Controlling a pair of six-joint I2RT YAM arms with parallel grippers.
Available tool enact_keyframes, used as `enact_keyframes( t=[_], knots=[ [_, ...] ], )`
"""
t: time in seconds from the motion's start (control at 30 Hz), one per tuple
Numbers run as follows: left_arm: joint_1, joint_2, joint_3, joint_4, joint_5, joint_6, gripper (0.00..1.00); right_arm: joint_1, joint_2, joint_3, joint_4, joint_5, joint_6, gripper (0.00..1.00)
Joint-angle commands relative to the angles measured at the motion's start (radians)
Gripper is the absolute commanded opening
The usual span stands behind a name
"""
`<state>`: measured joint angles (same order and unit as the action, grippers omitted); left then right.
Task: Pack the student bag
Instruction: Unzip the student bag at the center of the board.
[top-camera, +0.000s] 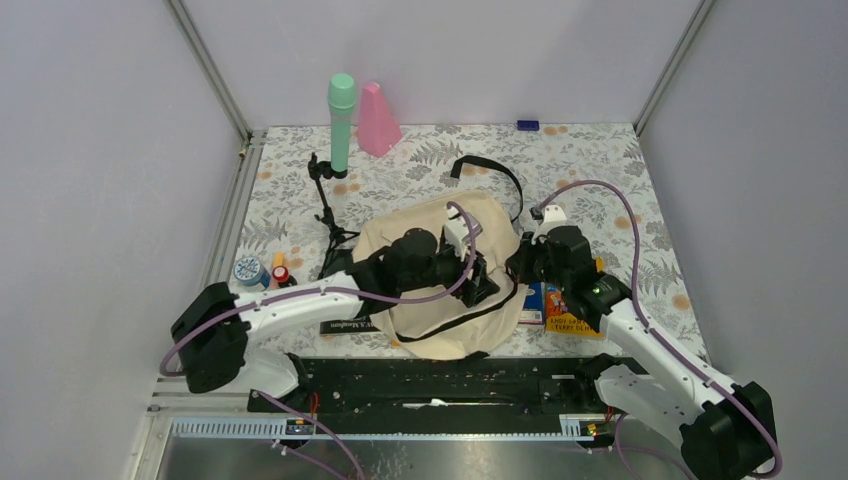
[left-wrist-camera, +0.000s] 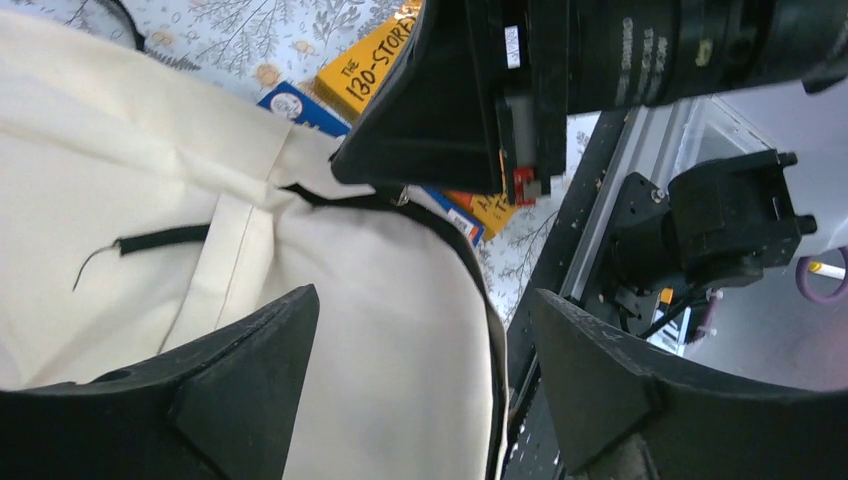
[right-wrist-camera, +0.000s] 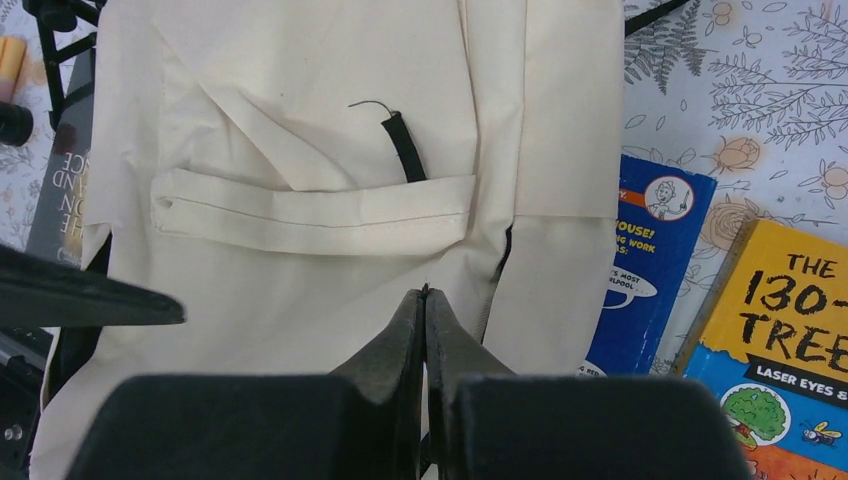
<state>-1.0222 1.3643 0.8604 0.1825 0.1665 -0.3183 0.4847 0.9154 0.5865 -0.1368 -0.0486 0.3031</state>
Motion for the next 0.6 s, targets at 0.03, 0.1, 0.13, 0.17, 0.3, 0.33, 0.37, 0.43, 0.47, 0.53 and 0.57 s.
enact_keyframes(
  t=[0.03,0.1,0.13,0.17,0.3,0.33,0.37,0.43,0.47,0.53,0.57],
  knots=[
    [-0.009,0.11,0.126,0.077,0.062,0.002,0.82,0.013,-0.04,-0.002,0.034,-0.008,0.007,0.0],
    [-0.014,0.139,0.138,0.078,0.079,-0.003,0.83,0.014,-0.052,-0.001,0.026,0.008,0.004,0.0],
    [-0.018,0.15,0.14,0.078,0.082,-0.005,0.84,0.014,-0.059,-0.003,0.021,0.026,0.005,0.0],
    [-0.022,0.158,0.14,0.078,0.081,-0.006,0.84,0.014,-0.068,-0.003,0.013,0.053,0.006,0.0],
    [-0.035,0.182,0.132,0.071,0.054,-0.005,0.84,0.014,-0.106,-0.014,0.001,0.111,0.007,0.0],
    [-0.037,0.185,0.132,0.063,0.035,-0.004,0.83,0.014,-0.11,-0.016,0.001,0.114,0.007,0.0],
    [-0.041,0.19,0.134,0.05,0.006,-0.001,0.81,0.014,-0.114,-0.016,0.001,0.116,0.007,0.0],
    [-0.049,0.198,0.142,0.009,-0.056,0.015,0.76,0.014,-0.116,-0.016,0.0,0.113,0.007,0.0],
    [-0.052,0.201,0.145,-0.011,-0.074,0.023,0.75,0.014,-0.117,-0.016,0.001,0.11,0.008,0.0],
    [-0.057,0.208,0.147,-0.029,-0.095,0.037,0.74,0.014,-0.114,-0.015,0.001,0.106,0.008,0.0],
    [-0.06,0.209,0.149,-0.034,-0.11,0.042,0.73,0.014,-0.113,-0.015,0.002,0.106,0.008,0.0]
  ],
)
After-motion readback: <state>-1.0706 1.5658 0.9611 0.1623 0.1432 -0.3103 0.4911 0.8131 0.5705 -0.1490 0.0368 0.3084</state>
